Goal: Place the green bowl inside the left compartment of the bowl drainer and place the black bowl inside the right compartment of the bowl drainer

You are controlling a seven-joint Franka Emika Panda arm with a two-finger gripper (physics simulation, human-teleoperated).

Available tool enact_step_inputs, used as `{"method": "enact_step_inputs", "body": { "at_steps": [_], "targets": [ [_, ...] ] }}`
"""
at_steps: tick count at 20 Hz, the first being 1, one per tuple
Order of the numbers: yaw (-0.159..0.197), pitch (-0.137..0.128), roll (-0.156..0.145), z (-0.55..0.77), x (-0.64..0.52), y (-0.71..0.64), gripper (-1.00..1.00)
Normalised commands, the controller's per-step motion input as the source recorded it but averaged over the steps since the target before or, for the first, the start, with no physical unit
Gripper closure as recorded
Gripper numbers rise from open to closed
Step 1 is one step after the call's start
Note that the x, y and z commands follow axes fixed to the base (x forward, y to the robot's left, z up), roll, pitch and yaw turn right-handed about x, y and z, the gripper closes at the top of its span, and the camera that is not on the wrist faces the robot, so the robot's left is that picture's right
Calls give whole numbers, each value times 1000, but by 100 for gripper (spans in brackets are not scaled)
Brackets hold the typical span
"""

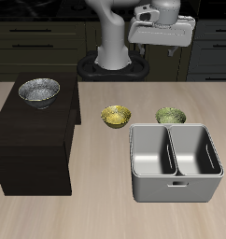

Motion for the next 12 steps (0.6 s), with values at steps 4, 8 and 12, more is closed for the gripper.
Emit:
{"method": "enact_step_inputs", "body": {
  "at_steps": [4,8,12],
  "targets": [
    [21,-25,-1,19,28,277,-100],
    [17,-31,-12,37,17,272,-100],
    [0,-7,40,37,74,164,-100]
  ]
}}
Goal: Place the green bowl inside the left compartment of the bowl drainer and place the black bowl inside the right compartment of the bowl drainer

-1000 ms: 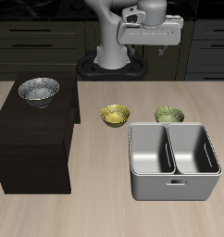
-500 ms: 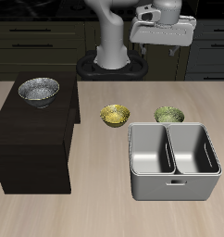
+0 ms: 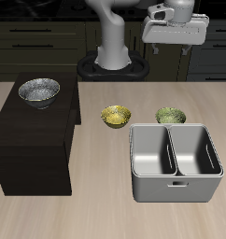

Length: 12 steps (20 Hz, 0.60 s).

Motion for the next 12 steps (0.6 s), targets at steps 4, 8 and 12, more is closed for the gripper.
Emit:
{"method": "enact_step_inputs", "body": {
  "at_steps": [4,8,12],
  "targets": [
    [5,-3,33,-4,180,138,-100],
    [8,10,-4,-164,120,-6,-100],
    [-15,57,-6,-382,108,43,-100]
  ]
}}
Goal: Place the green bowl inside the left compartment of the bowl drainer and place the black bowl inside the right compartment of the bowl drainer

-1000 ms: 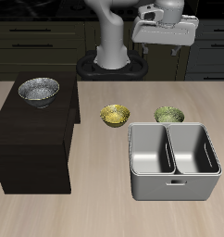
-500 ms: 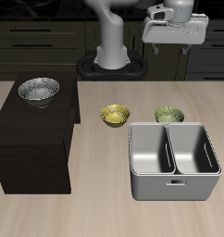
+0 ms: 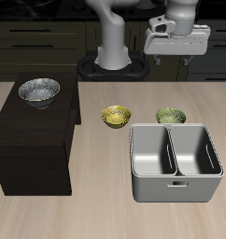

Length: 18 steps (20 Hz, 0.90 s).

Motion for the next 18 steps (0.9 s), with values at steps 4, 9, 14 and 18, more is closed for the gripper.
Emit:
{"method": "enact_step_inputs", "body": {
  "at_steps": [4,9,14,18],
  "targets": [
    [-34,52,16,-419,-85,86,-100],
    [-14,-15,14,-218,-157,71,-100],
    [-3,-44,14,-150,-152,56,-100],
    [-20,-42,-12,-24,77,43,-100]
  ]
}}
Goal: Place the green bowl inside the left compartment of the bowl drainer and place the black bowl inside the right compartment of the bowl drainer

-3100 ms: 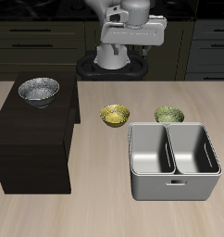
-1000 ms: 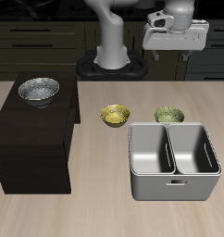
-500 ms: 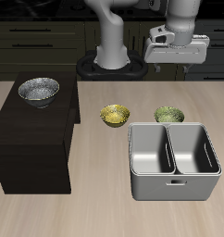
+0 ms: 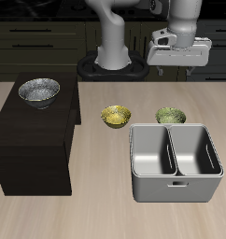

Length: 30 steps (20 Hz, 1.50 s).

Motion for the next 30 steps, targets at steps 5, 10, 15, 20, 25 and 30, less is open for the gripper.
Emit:
{"method": "enact_step_inputs", "body": {
  "at_steps": [5,10,15,20,25,30],
  "targets": [
    [-17,-25,-17,-154,13,-68,-100],
    [-8,-24,-24,-186,-27,-23,-100],
    [-6,-49,14,-173,-179,72,-100],
    [6,-69,-24,-132,-41,0,-100],
    [-15,-23,-6,-155,-16,-48,-100],
    [-8,-12,-14,-156,-41,-23,-100]
  ]
}}
